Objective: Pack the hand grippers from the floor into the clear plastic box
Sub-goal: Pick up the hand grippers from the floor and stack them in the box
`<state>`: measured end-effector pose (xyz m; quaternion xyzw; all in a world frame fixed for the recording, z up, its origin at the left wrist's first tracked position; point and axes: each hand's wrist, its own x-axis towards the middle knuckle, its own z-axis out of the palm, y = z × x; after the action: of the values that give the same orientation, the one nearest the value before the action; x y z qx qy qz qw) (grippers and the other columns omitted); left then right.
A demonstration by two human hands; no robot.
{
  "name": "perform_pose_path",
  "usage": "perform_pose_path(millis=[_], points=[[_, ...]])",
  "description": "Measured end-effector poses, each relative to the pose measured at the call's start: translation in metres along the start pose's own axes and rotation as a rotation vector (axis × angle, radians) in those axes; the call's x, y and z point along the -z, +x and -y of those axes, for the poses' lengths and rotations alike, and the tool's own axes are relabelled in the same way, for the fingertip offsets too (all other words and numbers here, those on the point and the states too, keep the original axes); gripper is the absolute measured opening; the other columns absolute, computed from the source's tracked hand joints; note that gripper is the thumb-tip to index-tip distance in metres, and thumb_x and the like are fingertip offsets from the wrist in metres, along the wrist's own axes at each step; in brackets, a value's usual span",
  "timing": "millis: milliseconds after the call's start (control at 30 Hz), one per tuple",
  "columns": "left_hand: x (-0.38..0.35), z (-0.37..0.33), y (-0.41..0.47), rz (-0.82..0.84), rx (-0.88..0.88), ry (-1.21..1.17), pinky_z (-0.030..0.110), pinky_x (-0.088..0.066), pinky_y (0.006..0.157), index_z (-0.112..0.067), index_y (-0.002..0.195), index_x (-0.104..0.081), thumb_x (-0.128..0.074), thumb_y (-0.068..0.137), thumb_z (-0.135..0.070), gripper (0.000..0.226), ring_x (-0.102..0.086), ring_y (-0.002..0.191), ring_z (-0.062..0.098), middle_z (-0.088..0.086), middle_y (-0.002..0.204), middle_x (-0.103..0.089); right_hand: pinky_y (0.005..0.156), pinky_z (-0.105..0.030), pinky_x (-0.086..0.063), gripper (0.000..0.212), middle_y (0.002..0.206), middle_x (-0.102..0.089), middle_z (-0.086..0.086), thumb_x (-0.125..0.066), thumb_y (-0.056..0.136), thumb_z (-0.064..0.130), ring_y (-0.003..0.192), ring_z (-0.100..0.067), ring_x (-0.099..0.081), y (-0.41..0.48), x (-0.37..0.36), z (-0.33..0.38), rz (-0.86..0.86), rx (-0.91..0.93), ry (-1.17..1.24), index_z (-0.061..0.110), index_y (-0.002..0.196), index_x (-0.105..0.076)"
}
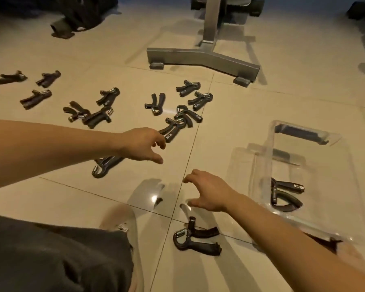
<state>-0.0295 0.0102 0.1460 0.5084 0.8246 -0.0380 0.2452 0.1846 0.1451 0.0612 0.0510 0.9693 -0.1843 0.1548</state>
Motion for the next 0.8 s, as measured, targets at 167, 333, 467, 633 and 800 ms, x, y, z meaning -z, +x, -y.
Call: perform_pose_path(millis=[167,333,467,633,800], points=[[-0.028,0.066,-0.019,0.069,0.136,-0.044,0.034,-0.052,0.091,-0.02,0.127,-0.062,-0.074,0.086,-0.049,0.052,-0.059,0.103,0.013,-0.002,0.125,-0.064,0.084,-0.04,-0.051,0.089,0.122,-0.048,-0.005,-0.082,0.066,0.062,0.11,-0.026,-0.052,-0.003,-0.076,0.011,0.315,-0.108,-0.166,0.017,0.132,-0.044],[-0.063,0.096,-0.025,0.116,0.187,-0.149,0.027,-0.049,0.085,-0.018,0.13,-0.061,-0.076,0.084,-0.048,0.056,-0.062,0.104,0.015,-0.004,0.12,-0.063,0.085,-0.041,-0.044,0.09,0.122,-0.051,-0.006,-0.078,0.064,0.069,0.111,-0.026,-0.052,-0.016,-0.129,0.008,0.356,-0.228,-0.265,0.013,0.127,-0.046],[-0.072,0.104,-0.02,0.086,0.189,-0.198,0.034,-0.055,0.09,-0.02,0.131,-0.06,-0.076,0.083,-0.049,0.059,-0.063,0.101,0.014,-0.007,0.114,-0.062,0.078,-0.039,-0.042,0.064,0.114,-0.054,-0.005,-0.07,0.075,0.058,0.104,-0.026,-0.055,-0.015,-0.145,0.001,0.235,-0.172,-0.254,0.015,0.12,-0.053],[-0.072,0.143,-0.027,-0.036,0.262,-0.186,0.034,-0.055,0.084,-0.021,0.133,-0.055,-0.077,0.08,-0.054,0.066,-0.063,0.097,0.016,-0.005,0.114,-0.064,0.052,-0.03,-0.034,0.048,0.075,-0.055,0.002,-0.084,0.048,0.049,0.065,-0.02,-0.057,0.023,-0.14,-0.005,0.03,-0.201,-0.232,0.019,0.078,-0.063],[-0.109,0.198,-0.027,-0.115,0.404,-0.182,0.038,-0.052,0.094,-0.019,0.141,-0.05,-0.077,0.076,-0.06,0.082,-0.061,0.113,0.02,0.001,0.132,-0.061,0.06,-0.033,-0.041,0.045,0.089,-0.058,0.001,-0.076,0.065,0.052,0.082,-0.023,-0.06,0.081,-0.117,-0.002,-0.066,-0.259,-0.172,0.019,0.092,-0.062]])
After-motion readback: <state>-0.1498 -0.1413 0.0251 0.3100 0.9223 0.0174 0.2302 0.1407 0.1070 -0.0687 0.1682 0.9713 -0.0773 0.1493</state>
